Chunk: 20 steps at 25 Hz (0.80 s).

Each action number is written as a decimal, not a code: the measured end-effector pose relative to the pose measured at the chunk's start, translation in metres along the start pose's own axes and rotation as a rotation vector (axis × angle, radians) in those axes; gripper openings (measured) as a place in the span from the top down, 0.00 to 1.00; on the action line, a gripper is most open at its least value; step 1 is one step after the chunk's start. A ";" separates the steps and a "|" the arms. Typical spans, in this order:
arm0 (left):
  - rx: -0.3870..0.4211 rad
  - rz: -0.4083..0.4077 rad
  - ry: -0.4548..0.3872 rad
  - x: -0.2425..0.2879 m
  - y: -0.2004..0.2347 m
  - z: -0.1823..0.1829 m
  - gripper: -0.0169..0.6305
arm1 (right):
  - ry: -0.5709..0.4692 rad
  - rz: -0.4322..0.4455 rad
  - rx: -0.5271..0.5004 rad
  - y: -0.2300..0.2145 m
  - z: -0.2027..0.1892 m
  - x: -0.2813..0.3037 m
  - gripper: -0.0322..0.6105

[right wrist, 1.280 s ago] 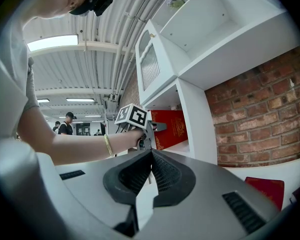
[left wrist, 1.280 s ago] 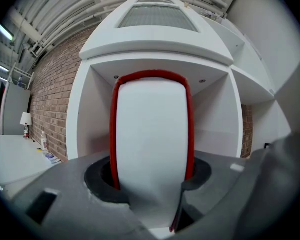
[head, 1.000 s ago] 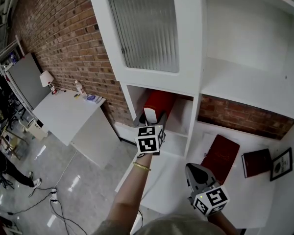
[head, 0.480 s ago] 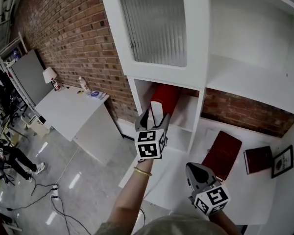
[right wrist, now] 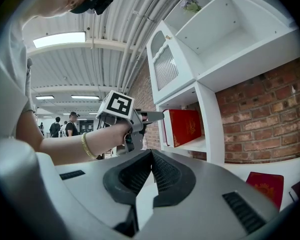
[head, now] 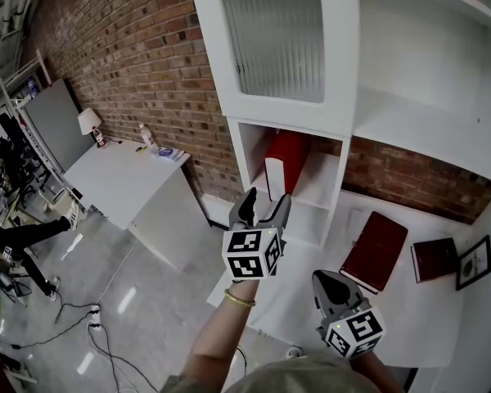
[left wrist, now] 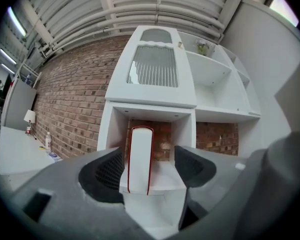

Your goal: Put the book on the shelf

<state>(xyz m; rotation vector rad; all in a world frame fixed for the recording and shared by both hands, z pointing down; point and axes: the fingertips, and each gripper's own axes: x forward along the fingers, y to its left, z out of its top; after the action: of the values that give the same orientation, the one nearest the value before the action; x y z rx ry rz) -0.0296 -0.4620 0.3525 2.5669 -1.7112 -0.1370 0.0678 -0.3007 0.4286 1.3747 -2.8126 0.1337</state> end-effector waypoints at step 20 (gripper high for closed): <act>-0.044 -0.011 -0.015 -0.093 -0.003 0.002 0.93 | 0.012 -0.040 0.001 0.060 0.002 -0.029 0.94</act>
<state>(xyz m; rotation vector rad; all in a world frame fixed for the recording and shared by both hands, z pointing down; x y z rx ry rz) -0.0627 -0.3751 0.3546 2.5507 -1.6796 -0.1934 0.0383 -0.2414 0.4213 1.4241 -2.7741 0.1417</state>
